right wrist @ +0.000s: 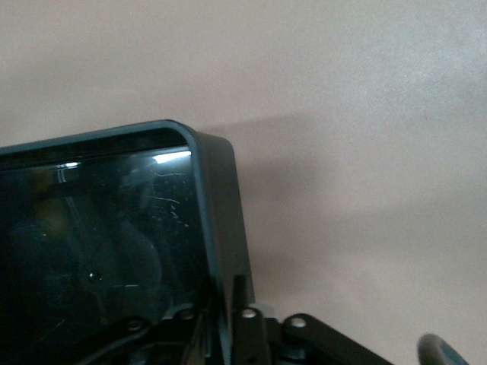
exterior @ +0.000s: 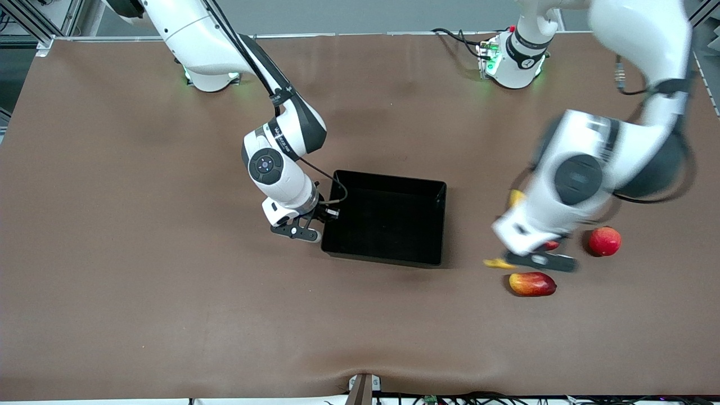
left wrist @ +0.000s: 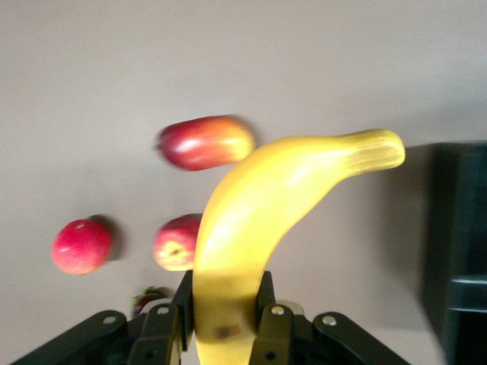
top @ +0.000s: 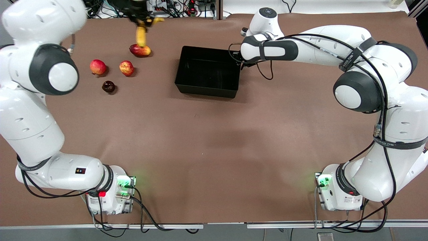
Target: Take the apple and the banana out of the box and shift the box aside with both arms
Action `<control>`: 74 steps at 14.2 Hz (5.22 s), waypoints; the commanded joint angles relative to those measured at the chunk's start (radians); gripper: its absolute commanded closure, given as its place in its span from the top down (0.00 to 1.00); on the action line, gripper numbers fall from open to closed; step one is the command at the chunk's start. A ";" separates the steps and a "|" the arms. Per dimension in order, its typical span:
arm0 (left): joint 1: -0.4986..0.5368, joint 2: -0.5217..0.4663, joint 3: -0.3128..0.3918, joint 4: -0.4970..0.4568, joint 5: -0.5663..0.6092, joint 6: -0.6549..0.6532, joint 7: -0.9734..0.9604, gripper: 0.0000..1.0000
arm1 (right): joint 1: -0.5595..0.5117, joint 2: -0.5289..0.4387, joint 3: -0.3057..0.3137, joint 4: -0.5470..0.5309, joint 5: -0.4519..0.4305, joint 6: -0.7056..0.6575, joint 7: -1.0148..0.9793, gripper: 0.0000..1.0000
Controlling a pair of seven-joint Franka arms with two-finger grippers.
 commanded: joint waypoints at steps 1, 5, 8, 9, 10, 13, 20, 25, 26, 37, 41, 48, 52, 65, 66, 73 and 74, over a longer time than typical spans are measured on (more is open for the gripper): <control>0.074 0.029 0.002 -0.019 0.009 0.079 0.012 0.00 | 0.000 -0.009 -0.017 0.011 0.000 -0.013 0.007 0.00; 0.198 0.143 0.016 -0.018 0.044 0.278 0.044 0.00 | -0.063 -0.075 -0.018 0.032 0.000 -0.098 -0.008 0.00; 0.235 0.223 0.036 -0.012 0.042 0.411 0.092 0.00 | -0.135 -0.136 -0.020 0.062 -0.002 -0.274 -0.080 0.00; 0.235 0.243 0.056 -0.009 0.041 0.445 0.109 0.00 | -0.172 -0.162 -0.020 0.056 -0.002 -0.322 -0.109 0.00; 0.233 0.266 0.071 -0.003 0.041 0.476 0.132 0.00 | -0.218 -0.188 -0.018 0.054 -0.002 -0.370 -0.141 0.00; 0.227 0.329 0.106 0.017 0.042 0.537 0.224 0.00 | -0.336 -0.265 -0.021 0.030 -0.028 -0.462 -0.209 0.00; 0.224 0.413 0.137 0.019 0.036 0.645 0.113 0.00 | -0.681 -0.305 -0.021 -0.039 -0.060 -0.534 -0.734 0.00; 0.232 0.430 0.139 0.019 0.039 0.657 0.063 0.00 | -0.894 -0.226 -0.020 -0.053 -0.054 -0.476 -1.052 0.00; 0.233 0.432 0.140 0.027 0.032 0.660 0.059 0.00 | -0.923 -0.209 -0.020 -0.062 -0.051 -0.462 -1.098 0.00; 0.227 0.370 0.130 0.028 0.039 0.645 -0.035 1.00 | -1.019 -0.132 -0.020 -0.171 -0.017 -0.308 -1.273 1.00; 0.209 0.297 0.101 0.028 0.029 0.541 -0.049 1.00 | -1.039 -0.100 -0.021 -0.054 -0.034 -0.464 -1.531 1.00; 0.201 0.130 0.047 0.025 0.030 0.316 -0.162 1.00 | -1.126 -0.045 -0.015 0.221 -0.026 -0.525 -1.590 1.00; 0.207 -0.019 -0.011 0.016 0.029 0.161 -0.219 1.00 | -1.057 -0.055 -0.015 0.439 -0.031 -0.819 -1.523 1.00; 0.212 -0.401 -0.073 0.002 -0.204 -0.286 0.009 1.00 | -0.847 -0.291 0.006 0.444 -0.031 -1.043 -0.898 1.00; 0.204 -0.433 -0.052 -0.043 -0.215 -0.277 0.023 1.00 | -0.821 -0.305 0.006 0.442 -0.032 -1.048 -0.832 1.00; -0.024 -0.587 0.240 -0.209 -0.321 -0.245 0.098 1.00 | -0.643 -0.440 0.000 0.401 -0.224 -1.039 -0.629 1.00; -0.020 -0.576 0.240 -0.210 -0.321 -0.225 0.100 1.00 | -0.643 -0.486 0.000 0.340 -0.224 -0.999 -0.629 1.00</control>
